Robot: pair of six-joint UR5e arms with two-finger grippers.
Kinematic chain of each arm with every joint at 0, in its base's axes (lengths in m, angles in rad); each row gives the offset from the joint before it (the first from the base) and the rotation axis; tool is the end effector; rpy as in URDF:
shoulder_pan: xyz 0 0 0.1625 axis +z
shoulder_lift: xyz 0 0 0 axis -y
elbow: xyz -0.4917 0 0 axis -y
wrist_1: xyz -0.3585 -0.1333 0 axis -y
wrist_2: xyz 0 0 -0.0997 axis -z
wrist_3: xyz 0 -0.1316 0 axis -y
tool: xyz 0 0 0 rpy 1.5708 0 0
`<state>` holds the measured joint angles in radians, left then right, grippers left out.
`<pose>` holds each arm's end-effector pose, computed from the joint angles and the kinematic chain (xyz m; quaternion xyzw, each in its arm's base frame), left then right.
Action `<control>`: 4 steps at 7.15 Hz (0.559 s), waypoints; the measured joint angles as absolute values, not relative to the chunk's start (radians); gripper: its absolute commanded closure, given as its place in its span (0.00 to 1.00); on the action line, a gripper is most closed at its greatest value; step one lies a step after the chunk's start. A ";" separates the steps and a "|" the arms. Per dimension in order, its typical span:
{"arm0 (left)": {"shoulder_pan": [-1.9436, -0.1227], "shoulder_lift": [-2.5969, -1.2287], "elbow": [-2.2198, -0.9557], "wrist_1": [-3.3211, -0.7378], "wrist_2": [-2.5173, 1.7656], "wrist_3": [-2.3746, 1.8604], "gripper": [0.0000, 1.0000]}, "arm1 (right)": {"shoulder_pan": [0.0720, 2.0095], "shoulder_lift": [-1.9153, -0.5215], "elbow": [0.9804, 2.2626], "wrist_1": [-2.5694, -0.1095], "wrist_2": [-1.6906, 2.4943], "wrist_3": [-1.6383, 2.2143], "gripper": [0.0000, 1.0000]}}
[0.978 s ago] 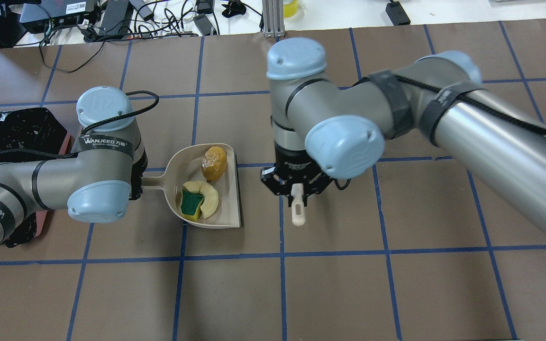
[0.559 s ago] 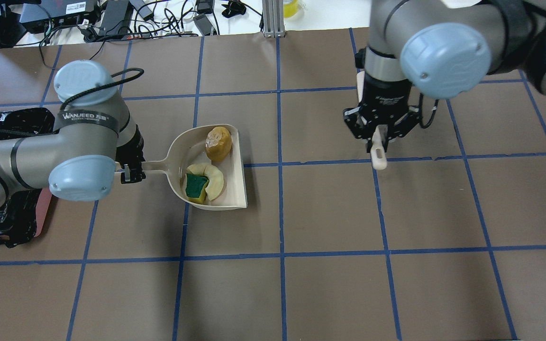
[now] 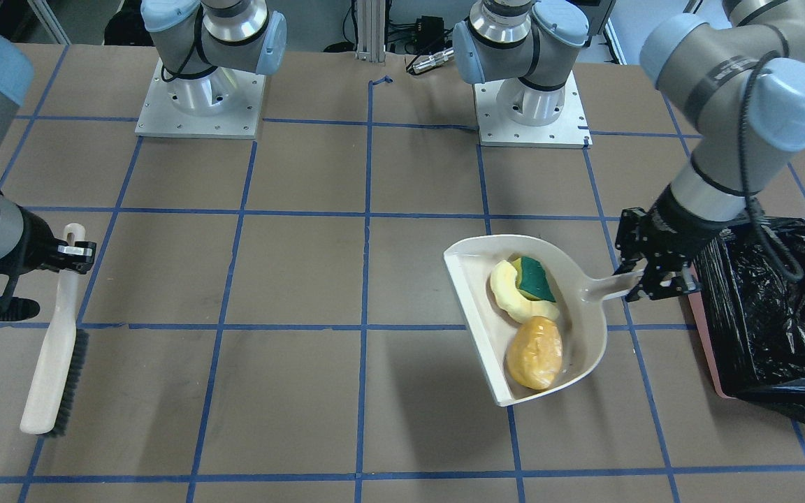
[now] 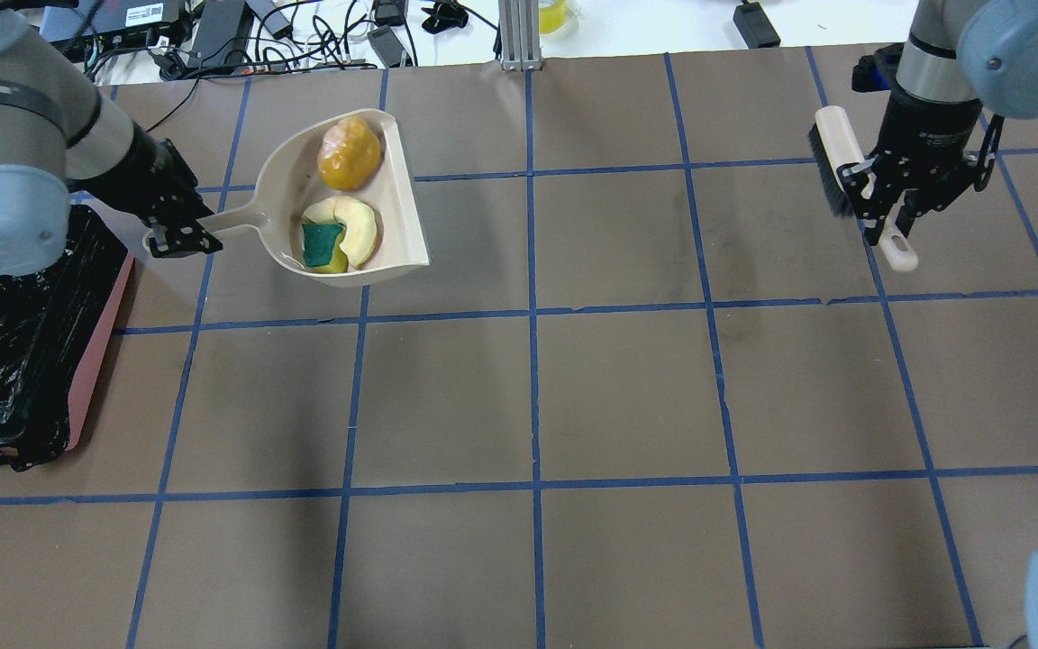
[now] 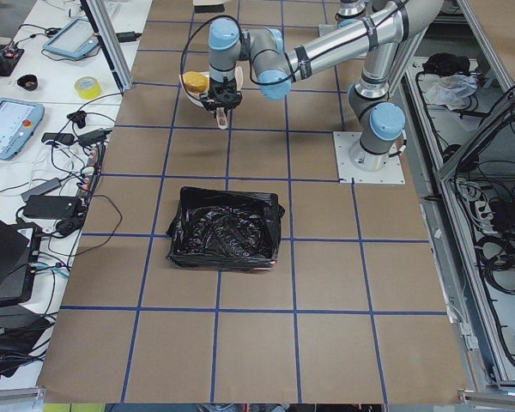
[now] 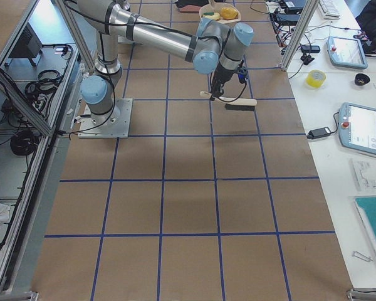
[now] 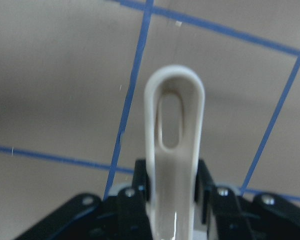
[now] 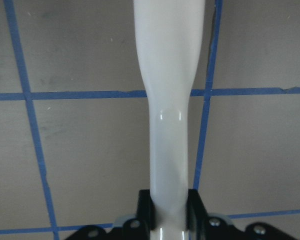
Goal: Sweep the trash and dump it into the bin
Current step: 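Carry the dustpan to the black bin with left gripper while right withdraws brush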
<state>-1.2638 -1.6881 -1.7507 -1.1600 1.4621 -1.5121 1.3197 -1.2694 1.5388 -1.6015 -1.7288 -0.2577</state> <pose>0.0147 -0.5348 0.4272 0.7849 -0.6146 0.0160 0.0768 -0.0295 -0.5682 0.3868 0.0127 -0.9898 -0.1346 0.0460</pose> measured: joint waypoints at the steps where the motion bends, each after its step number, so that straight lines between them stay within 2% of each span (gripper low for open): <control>1: -1.175 -1.685 -1.710 -1.209 1.445 -1.396 1.00 | 1.292 -1.247 1.546 -1.634 -1.735 -0.300 1.00; 4: -0.889 -1.698 -1.605 -1.354 1.445 -0.954 1.00 | 1.249 -1.173 1.592 -1.783 -1.735 -0.306 1.00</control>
